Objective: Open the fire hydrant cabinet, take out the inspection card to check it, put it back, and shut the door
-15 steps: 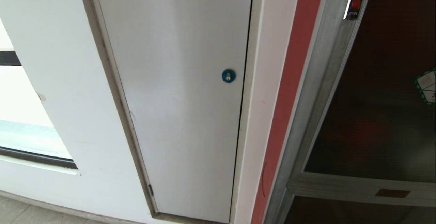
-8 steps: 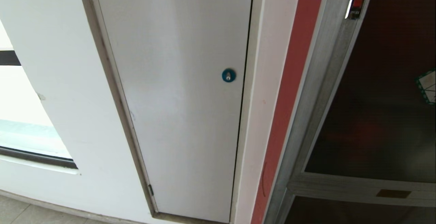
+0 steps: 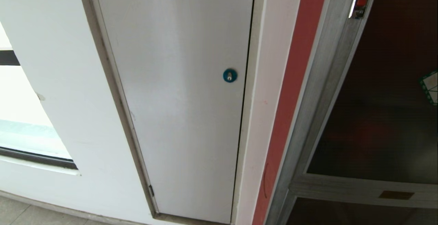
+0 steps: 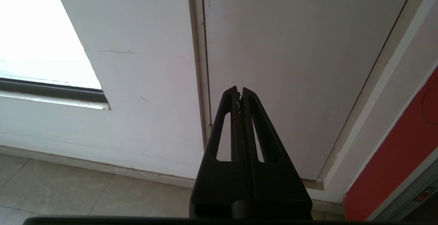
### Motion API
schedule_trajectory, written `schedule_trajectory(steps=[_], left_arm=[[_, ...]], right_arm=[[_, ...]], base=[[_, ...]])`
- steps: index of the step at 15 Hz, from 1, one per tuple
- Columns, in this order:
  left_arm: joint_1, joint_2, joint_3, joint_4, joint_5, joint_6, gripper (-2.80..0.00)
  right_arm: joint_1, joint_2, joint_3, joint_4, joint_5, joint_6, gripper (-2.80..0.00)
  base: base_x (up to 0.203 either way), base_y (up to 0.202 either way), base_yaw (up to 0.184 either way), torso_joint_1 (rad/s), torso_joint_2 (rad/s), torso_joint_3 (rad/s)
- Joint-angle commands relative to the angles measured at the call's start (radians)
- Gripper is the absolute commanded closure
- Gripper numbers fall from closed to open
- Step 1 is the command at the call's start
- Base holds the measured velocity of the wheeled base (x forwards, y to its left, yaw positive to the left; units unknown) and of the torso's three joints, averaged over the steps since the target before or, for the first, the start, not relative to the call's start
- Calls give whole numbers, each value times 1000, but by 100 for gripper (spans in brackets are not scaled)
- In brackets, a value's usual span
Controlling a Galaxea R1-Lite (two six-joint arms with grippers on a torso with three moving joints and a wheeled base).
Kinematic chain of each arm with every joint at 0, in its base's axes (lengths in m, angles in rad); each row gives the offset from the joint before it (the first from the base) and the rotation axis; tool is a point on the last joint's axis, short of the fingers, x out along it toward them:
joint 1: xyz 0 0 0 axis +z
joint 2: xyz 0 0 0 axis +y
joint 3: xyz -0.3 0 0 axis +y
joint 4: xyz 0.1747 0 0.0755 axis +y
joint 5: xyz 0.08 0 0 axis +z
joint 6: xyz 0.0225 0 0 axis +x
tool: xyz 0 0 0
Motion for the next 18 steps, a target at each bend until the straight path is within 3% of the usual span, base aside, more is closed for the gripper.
schedule_trajectory(steps=[1, 3, 18], left_arm=[[0, 0, 5, 0, 0, 1, 0], [0, 1, 5, 0, 0, 1, 0], [0, 1, 5, 0, 0, 1, 0]], right_arm=[[3, -51, 53, 1, -1, 39, 0], [2, -50, 71, 34, -2, 74, 0], [-64, 65, 37, 45, 10, 75, 0]], base=[[0, 0, 0, 0, 0, 0], [0, 0, 0, 0, 0, 0], [0, 0, 0, 0, 0, 0]])
